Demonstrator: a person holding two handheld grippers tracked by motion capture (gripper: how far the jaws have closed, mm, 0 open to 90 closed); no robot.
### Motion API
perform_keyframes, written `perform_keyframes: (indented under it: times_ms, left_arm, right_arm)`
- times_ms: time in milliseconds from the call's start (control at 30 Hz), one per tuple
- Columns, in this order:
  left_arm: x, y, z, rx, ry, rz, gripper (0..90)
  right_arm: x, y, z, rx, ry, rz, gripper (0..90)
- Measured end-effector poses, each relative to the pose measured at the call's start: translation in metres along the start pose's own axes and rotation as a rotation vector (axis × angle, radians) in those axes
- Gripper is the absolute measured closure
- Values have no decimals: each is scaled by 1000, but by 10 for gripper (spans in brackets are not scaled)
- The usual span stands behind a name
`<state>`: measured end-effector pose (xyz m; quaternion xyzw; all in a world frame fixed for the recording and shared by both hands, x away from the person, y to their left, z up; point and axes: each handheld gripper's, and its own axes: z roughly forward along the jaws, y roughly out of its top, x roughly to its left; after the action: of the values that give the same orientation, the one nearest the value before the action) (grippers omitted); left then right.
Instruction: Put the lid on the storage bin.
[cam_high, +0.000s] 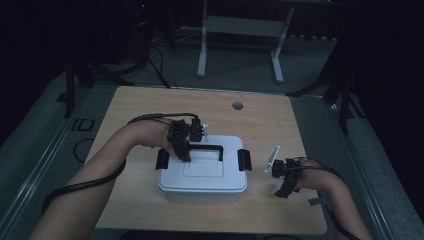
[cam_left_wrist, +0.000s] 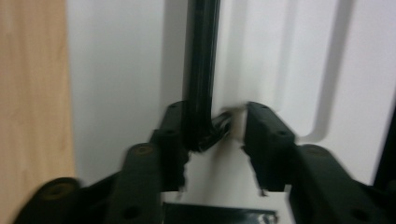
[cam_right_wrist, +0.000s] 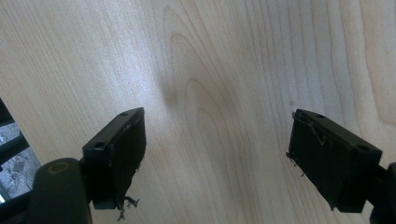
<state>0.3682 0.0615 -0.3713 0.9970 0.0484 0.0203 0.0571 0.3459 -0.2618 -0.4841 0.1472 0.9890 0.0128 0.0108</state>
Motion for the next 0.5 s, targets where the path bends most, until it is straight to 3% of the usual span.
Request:
perform_keyframes:
  times_ms: [33, 67, 100, 200, 233, 267, 333, 367, 467, 500]
  left_arm:
    - [2, -3, -2, -25, 21, -32, 501]
    - [2, -3, -2, -25, 21, -32, 446]
    - [4, -6, -6, -62, 15, -80, 388]
    - [5, -9, -9, -77, 12, -101, 199]
    - [5, -11, -9, -80, 28, -103, 133]
    - [5, -13, -9, -86, 39, -99, 133]
    - [5, -18, -9, -124, 95, -74, 47]
    - [8, -26, -11, -167, 105, -89, 12]
    - [10, -36, -10, -186, 81, -129, 12]
    - [10, -39, -9, -177, 92, -132, 13]
  right_arm:
    - [0, 0, 0, 1, 0, 1, 186]
    - [0, 0, 0, 1, 0, 1, 186]
    - [0, 0, 1, 3, 1, 3, 186]
    - [0, 0, 1, 3, -1, 4, 186]
    - [-1, 1, 0, -3, -2, 4, 186]
    - [-1, 1, 0, -3, -2, 4, 186]
    - [-1, 1, -1, -7, -1, 8, 187]
    - [-1, 1, -1, -11, -1, 9, 187]
    - [-4, 1, -2, -25, -16, 32, 186]
    - [-4, 1, -3, -31, -26, 39, 187]
